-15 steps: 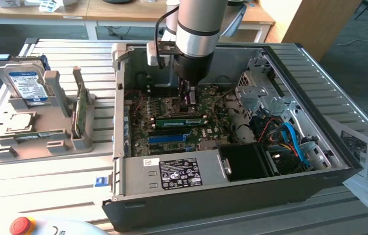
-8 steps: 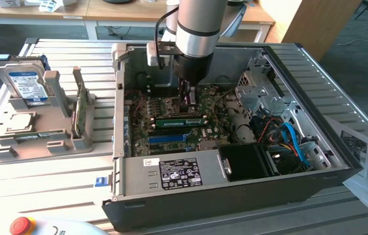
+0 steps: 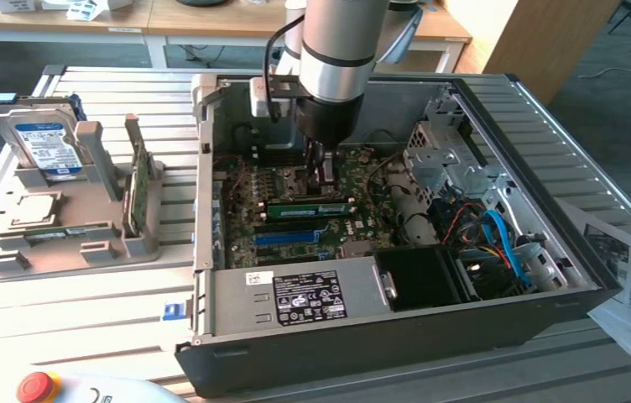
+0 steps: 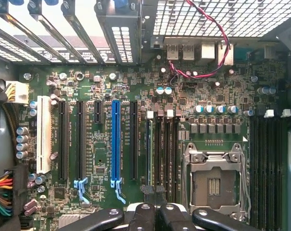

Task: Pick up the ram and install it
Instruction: 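Press down the ram until it locks into place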

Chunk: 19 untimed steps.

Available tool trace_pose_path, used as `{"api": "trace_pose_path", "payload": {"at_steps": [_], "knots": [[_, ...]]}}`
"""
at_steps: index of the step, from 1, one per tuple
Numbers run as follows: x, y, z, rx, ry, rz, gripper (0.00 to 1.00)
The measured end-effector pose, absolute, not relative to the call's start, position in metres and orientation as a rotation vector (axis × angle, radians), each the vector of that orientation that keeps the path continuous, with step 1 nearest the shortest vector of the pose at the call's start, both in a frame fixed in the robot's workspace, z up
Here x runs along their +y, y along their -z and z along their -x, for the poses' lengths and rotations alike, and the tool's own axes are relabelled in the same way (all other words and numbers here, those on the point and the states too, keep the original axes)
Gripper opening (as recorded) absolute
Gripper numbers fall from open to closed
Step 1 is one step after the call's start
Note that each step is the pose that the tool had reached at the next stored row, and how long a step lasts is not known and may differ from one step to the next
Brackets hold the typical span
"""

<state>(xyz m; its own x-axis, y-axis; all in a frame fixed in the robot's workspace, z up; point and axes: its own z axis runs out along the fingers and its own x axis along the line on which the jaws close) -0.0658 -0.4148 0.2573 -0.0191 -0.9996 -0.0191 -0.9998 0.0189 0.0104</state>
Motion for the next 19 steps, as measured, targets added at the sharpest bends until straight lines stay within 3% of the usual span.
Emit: {"api": "trace_pose_path", "payload": {"at_steps": [19], "knots": [[-0.415,-0.245,0.066,2.238,-0.033,2.195,0.11]]}}
